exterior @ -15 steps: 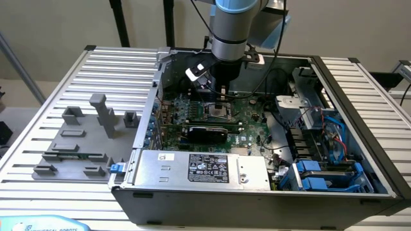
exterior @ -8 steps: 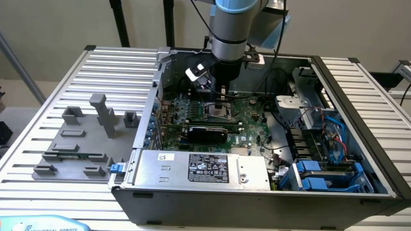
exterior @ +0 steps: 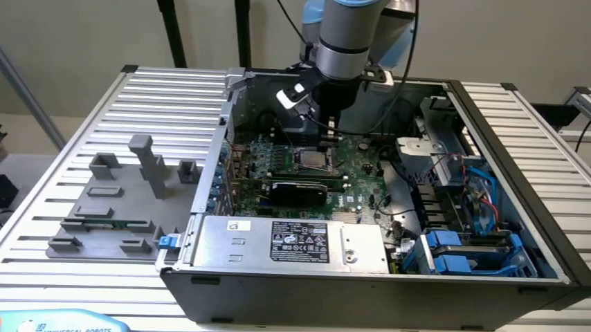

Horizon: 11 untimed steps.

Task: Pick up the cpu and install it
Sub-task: 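Close the cpu cover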

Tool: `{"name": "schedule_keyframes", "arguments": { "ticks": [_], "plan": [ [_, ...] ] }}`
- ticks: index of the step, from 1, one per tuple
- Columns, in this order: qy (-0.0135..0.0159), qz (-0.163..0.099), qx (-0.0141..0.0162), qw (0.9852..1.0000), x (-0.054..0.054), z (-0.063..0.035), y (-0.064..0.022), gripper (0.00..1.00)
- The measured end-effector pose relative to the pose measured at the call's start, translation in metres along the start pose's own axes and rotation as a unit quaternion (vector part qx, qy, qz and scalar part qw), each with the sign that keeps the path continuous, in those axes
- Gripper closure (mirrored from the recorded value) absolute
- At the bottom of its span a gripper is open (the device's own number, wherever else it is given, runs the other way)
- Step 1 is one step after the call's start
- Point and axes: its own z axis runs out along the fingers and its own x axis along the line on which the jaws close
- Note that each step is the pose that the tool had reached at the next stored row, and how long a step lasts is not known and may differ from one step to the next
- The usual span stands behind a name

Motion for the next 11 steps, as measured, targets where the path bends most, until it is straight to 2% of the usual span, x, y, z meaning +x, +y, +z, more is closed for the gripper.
{"name": "schedule_keyframes", "arguments": {
  "ticks": [4,11],
  "plan": [
    [0.0,0.0,0.0063,1.0,-0.002,-0.0121,0.0108,0.89],
    [0.0005,0.0,0.0177,0.9998,-0.004,-0.0272,0.036,0.89]
  ]
}}
